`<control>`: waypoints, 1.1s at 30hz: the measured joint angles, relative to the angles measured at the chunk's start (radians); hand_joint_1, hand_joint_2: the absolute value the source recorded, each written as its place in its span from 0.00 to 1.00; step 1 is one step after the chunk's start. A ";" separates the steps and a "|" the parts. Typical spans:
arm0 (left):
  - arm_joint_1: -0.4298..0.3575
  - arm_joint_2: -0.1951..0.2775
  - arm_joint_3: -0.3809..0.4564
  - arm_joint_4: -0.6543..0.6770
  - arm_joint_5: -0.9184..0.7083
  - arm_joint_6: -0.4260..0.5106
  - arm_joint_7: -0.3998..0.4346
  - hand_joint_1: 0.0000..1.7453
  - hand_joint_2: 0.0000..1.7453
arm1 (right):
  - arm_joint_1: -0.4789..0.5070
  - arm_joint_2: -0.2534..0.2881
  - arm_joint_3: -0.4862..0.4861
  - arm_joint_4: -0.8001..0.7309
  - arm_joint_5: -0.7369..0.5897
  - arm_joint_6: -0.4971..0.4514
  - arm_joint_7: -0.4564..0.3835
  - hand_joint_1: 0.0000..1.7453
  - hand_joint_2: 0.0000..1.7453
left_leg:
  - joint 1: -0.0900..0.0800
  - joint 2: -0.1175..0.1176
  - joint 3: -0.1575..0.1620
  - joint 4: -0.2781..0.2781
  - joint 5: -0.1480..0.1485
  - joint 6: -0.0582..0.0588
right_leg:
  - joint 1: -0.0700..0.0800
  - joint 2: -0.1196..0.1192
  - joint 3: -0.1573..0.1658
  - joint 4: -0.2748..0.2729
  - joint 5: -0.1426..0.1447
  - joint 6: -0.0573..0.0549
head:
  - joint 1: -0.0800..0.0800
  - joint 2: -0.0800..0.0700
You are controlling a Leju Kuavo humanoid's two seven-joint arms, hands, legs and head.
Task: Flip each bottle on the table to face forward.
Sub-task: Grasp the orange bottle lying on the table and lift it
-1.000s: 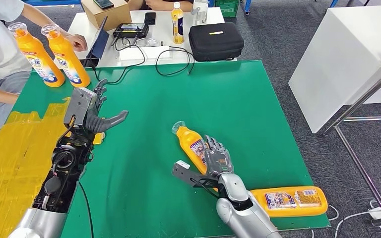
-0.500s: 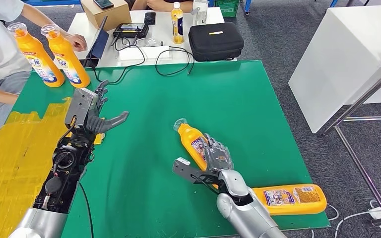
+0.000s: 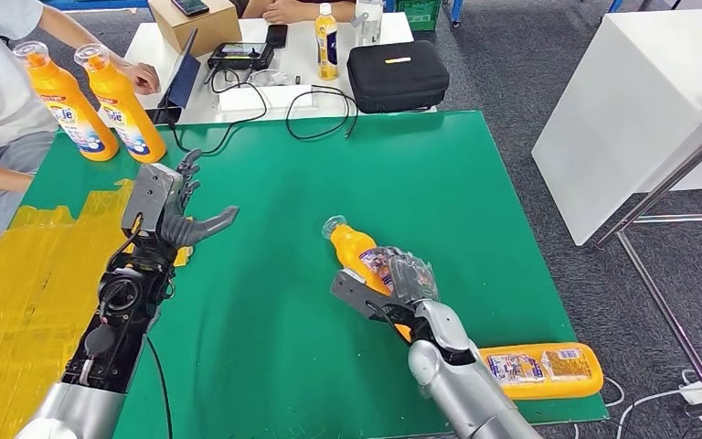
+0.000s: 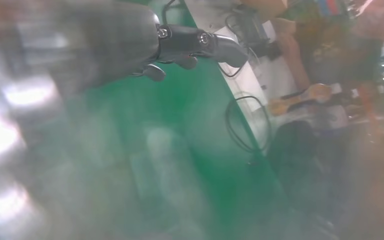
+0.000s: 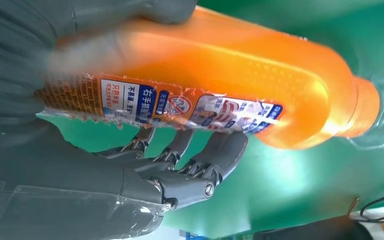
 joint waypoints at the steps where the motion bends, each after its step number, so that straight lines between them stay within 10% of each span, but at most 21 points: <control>1: -0.001 -0.001 0.000 0.002 -0.001 0.000 0.000 0.00 1.00 | -0.002 0.000 -0.003 0.001 -0.003 0.000 -0.003 0.99 1.00 | 0.000 0.000 0.000 0.000 0.000 0.000 | 0.000 0.000 0.000 0.000 0.000 0.000 | 0.000 0.000; 27: -0.055 -0.020 -0.012 0.076 0.034 -0.018 -0.035 0.00 1.00 | -0.153 -0.049 0.026 0.126 0.019 0.063 -0.236 1.00 1.00 | 0.000 0.000 -0.001 0.000 0.000 0.000 | 0.000 0.000 -0.001 0.000 0.000 0.000 | 0.000 0.000; 28: -0.057 -0.021 -0.012 0.080 0.036 -0.020 -0.037 0.00 1.00 | -0.161 -0.051 0.033 0.135 0.022 0.067 -0.243 0.91 1.00 | 0.000 0.000 -0.001 0.000 0.000 0.000 | 0.000 0.000 -0.001 0.000 0.000 0.000 | 0.000 0.000; 32: -0.065 -0.024 -0.017 0.095 0.038 -0.021 -0.043 0.00 1.00 | -0.185 -0.055 0.054 0.167 0.027 0.072 -0.250 0.01 1.00 | 0.000 0.000 0.000 0.000 0.000 0.000 | 0.000 0.000 0.000 0.000 0.000 0.000 | 0.000 0.000; 33: -0.065 -0.024 -0.018 0.097 0.039 -0.021 -0.044 0.00 1.00 | -0.187 -0.055 0.056 0.173 0.024 0.065 -0.249 0.00 1.00 | 0.000 0.000 0.000 0.000 0.000 0.000 | 0.000 0.000 0.000 0.000 0.000 0.000 | 0.000 0.000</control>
